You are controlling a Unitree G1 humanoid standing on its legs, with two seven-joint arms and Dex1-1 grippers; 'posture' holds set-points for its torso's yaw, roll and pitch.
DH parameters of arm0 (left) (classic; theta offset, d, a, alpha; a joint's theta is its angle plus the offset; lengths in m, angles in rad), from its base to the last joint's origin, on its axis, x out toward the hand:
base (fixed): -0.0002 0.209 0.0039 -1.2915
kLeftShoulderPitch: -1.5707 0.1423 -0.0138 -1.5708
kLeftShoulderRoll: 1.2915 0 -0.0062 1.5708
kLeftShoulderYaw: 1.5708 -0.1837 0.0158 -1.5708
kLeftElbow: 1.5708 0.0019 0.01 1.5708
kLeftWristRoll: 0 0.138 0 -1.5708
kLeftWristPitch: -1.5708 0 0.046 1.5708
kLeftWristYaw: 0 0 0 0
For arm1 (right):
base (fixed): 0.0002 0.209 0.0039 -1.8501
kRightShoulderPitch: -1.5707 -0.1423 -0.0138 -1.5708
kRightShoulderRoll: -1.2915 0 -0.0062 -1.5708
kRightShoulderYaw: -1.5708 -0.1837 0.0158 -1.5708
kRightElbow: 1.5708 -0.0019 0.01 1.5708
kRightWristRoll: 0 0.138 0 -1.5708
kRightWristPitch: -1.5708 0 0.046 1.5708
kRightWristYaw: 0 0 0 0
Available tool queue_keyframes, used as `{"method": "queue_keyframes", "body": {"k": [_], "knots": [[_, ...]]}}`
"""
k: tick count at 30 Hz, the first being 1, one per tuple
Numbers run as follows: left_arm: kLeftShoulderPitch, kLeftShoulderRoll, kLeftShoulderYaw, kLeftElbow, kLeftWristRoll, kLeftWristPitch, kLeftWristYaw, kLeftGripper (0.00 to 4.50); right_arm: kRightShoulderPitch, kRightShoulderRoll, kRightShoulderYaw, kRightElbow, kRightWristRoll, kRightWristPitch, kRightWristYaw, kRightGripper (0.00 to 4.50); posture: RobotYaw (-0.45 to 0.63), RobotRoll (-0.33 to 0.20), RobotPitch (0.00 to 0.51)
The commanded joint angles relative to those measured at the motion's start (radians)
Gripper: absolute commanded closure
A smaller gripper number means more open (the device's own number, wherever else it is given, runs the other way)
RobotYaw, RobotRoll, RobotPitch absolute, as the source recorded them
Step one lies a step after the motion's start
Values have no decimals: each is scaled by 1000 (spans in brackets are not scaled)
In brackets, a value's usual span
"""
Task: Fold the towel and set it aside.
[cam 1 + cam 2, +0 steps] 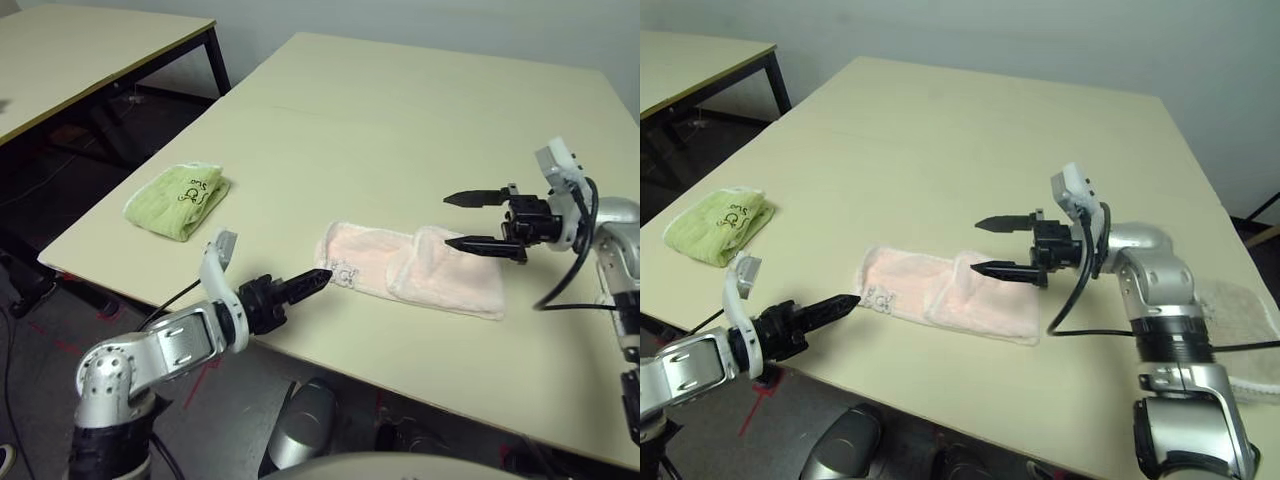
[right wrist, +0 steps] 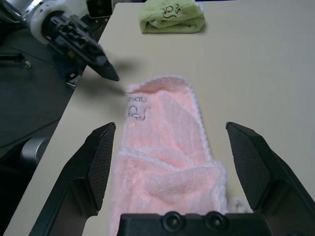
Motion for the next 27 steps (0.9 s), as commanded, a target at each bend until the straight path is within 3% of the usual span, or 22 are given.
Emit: {"method": "queue_keyframes", "body": {"k": [1, 14, 21, 24, 27], "knots": [[0, 22, -60, 40, -26, -47, 23, 25, 33, -28, -37, -50, 29, 32, -13, 0, 216, 0, 119], [-44, -3, -128, 153, 27, -139, 56, 25, 176, -86, -102, -217, 123, 147, -55, 0, 173, 0, 145], [-21, 20, -144, 134, -9, -132, 54, 25, 233, -105, -132, -253, 146, 165, -75, 0, 171, 0, 145], [-16, 10, -143, 132, 16, -153, 54, 689, 233, -100, -126, -251, 146, 161, -82, 0, 180, 0, 150], [-20, 7, -136, 124, 9, -166, 52, 1698, 233, -96, -121, -249, 146, 157, -87, 0, 185, 0, 150]]}}
